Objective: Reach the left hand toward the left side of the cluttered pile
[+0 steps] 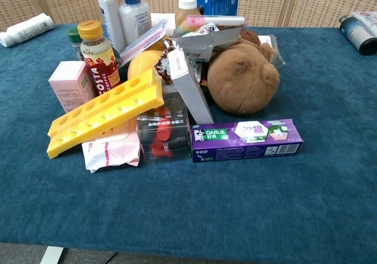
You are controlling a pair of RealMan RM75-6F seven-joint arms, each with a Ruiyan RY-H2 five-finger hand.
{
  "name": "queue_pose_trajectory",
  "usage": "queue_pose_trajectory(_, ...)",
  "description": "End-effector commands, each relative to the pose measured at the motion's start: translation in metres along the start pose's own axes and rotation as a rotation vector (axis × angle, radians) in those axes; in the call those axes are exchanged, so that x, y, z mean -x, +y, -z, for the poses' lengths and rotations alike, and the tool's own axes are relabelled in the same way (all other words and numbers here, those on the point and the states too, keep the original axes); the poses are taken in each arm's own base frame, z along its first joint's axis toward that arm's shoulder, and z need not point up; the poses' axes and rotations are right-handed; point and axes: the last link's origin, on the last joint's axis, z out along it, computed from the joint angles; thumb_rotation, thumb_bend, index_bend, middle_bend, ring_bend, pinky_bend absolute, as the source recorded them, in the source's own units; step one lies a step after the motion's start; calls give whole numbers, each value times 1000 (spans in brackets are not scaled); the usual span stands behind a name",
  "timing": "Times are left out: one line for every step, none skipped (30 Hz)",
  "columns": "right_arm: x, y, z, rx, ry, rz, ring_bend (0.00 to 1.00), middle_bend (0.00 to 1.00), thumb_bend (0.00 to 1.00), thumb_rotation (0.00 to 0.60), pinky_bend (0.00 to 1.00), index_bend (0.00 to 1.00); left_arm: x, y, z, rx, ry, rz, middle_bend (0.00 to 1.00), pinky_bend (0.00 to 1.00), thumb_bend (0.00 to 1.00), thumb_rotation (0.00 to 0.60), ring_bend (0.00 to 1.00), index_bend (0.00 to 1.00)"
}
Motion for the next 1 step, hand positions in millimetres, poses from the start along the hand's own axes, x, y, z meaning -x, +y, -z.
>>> queue_pose_trajectory(-1, 0, 0, 1, 1, -3, 0, 102, 0, 600, 0, 0, -4, 5, -3, 3, 8, 0, 1000, 972, 19, 600, 938, 850)
